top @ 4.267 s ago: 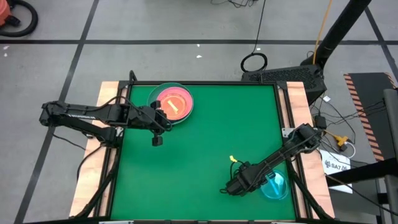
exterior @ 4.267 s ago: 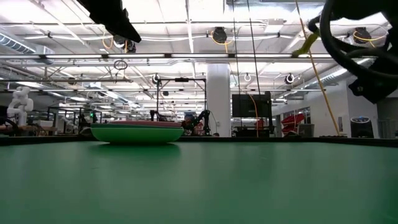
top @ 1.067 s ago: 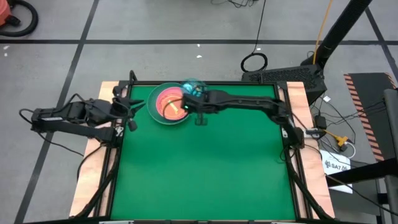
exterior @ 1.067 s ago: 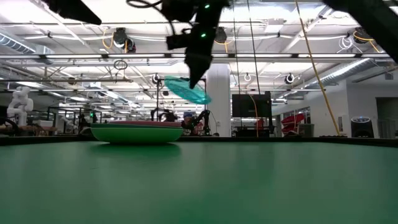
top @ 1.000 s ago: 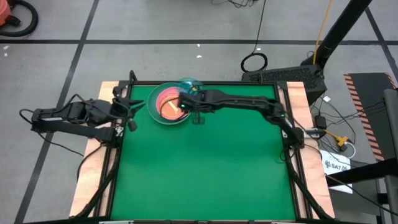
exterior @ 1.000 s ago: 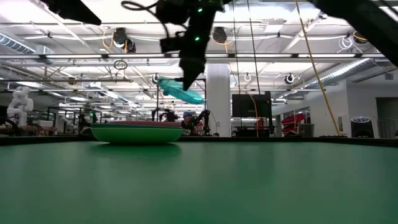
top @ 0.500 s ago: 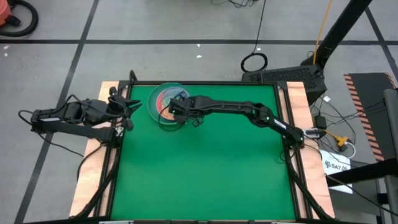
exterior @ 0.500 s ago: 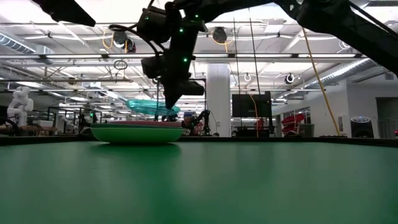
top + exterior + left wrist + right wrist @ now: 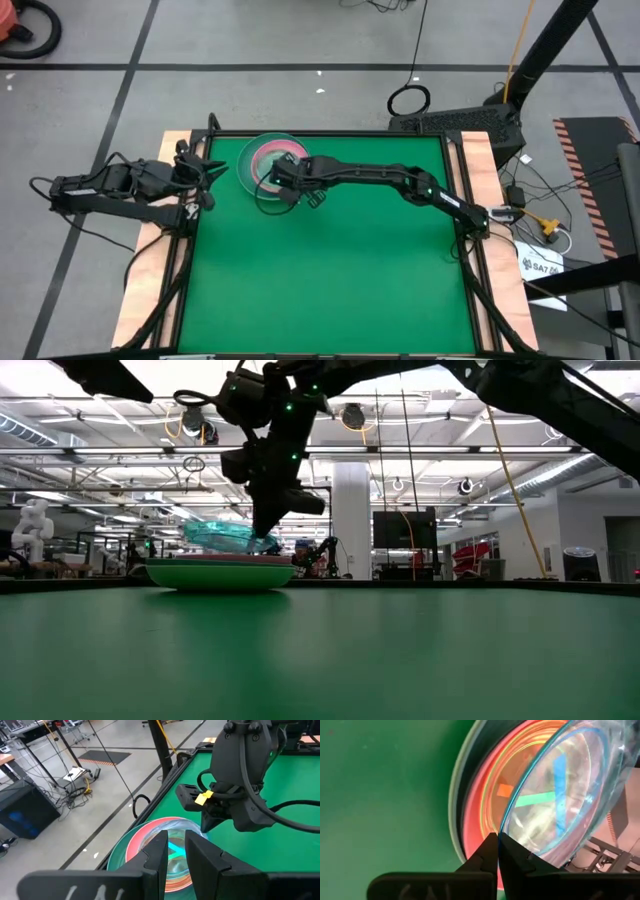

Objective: Stack plastic plates
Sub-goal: Stack the blue plate on top of the green plate, then return to Home Position

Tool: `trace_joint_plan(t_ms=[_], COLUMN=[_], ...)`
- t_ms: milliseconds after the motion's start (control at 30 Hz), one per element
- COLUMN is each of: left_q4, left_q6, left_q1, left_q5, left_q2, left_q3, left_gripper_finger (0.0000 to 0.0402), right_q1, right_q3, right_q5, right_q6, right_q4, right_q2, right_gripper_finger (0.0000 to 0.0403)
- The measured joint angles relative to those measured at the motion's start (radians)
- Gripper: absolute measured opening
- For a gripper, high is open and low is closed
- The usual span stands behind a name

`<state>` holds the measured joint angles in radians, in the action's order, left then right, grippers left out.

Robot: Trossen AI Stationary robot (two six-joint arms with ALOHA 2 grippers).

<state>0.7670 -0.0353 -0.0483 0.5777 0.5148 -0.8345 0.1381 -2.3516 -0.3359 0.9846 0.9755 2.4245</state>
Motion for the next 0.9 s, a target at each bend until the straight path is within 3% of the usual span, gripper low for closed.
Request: trace_joint_plan(t_ms=[200,500,667,900], left_q4=[0.0,0.0,-0.002,-0.013], left_q6=[0.0,0.005,0.006,-0.019], left_q1=[0.0,0.0,0.0,0.0], left_q5=[0.0,-0.001,-0.001,-0.004], left_q2=[0.0,0.0,0.001,0.001], left_q3=[0.0,0.0,0.0,0.0], left_gripper_finger=[0.0074,0.0074,0.0074,0.0074], right_q1=[0.006,0.017,0.0,-0.042], right_q3=[0.0,0.0,0.0,0.001], right_q5=[0.0,-0.007,-0.027,-0.003], right_q6=[-0.023,-0.2,-0.378,-0.476], right_q4=[-0.029,-0.063,-0.129,-0.235], right_q2=[0.0,0.0,-0.018,-0.039], right_gripper_finger=[0.0021,0.0062,0.0064,0.0065])
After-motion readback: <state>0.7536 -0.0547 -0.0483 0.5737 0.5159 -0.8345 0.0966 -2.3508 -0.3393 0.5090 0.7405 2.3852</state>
